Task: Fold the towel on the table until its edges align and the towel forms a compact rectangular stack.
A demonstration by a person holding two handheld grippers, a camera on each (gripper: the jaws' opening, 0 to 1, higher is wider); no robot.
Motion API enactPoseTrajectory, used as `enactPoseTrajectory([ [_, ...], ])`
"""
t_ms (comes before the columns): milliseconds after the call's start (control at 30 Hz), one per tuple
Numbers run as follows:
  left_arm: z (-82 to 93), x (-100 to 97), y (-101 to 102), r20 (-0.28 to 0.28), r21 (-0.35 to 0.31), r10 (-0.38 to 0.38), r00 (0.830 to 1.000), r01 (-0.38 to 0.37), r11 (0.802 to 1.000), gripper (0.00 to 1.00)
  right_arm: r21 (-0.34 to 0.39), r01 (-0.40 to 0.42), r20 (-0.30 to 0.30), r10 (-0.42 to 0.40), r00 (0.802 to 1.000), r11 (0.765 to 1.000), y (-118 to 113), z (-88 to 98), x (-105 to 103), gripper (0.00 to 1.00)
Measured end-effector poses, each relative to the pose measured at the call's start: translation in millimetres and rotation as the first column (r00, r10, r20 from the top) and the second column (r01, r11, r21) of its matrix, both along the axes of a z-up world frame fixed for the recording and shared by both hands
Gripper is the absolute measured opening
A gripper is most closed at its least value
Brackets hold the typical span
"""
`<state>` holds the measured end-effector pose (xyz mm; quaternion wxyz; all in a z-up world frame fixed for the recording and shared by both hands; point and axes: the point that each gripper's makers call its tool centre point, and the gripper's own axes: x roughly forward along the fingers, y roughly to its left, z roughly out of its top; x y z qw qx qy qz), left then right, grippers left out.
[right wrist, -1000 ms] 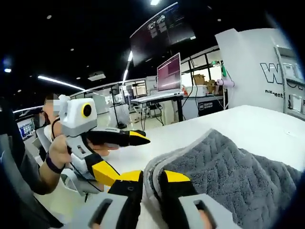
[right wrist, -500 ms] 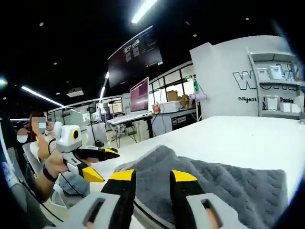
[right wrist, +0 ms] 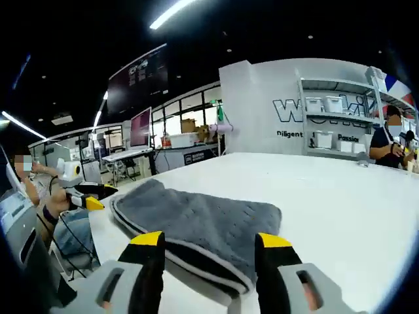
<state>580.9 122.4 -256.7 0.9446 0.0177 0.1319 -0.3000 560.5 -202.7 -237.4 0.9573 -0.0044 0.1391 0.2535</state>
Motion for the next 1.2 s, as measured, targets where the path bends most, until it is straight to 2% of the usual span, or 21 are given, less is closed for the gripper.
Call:
enactPoseTrajectory([
  [167, 2.6, -0.4, -6, 0.007, -0.001, -0.015, 1.000, 0.015, 1.000, 0.84, -0.014, 0.003, -0.032, -0.003, 0.999, 1.000, -27, -13.4, -18, 0.70],
  [300, 3.1, -1.7, -8, 0.007, 0.000, -0.018, 1.000, 0.018, 1.000, 0.84, 0.028, 0.018, -0.044, -0.016, 0.999, 0.999, -42, -19.0, -28, 0.72],
  [433, 3.0, -3.5, -10, 0.005, 0.004, -0.016, 1.000, 0.015, 1.000, 0.84, 0.046, 0.014, -0.077, -0.011, 0.997, 0.999, -50, -30.0, -39, 0.78],
  [600, 4.2, -4.6, -12, 0.007, 0.009, -0.017, 1.000, 0.017, 1.000, 0.84, 0.033, 0.018, -0.104, -0.014, 0.994, 0.999, -59, -41.6, -50, 0.83],
  [833, 5.6, -4.0, -21, 0.011, 0.013, -0.034, 0.999, 0.034, 0.999, 0.83, 0.126, 0.003, -0.064, 0.005, 0.998, 0.992, -62, -30.7, -58, 0.89],
  [1033, 8.2, -2.7, -28, 0.018, 0.008, -0.053, 0.998, 0.053, 0.999, 0.80, 0.146, -0.024, -0.047, 0.031, 0.998, 0.989, -57, -28.1, -63, 0.95],
  [1200, 8.7, -2.0, -33, 0.020, 0.007, -0.067, 0.998, 0.067, 0.998, 0.79, 0.120, -0.033, -0.053, 0.039, 0.998, 0.992, -56, -30.2, -66, 0.99],
])
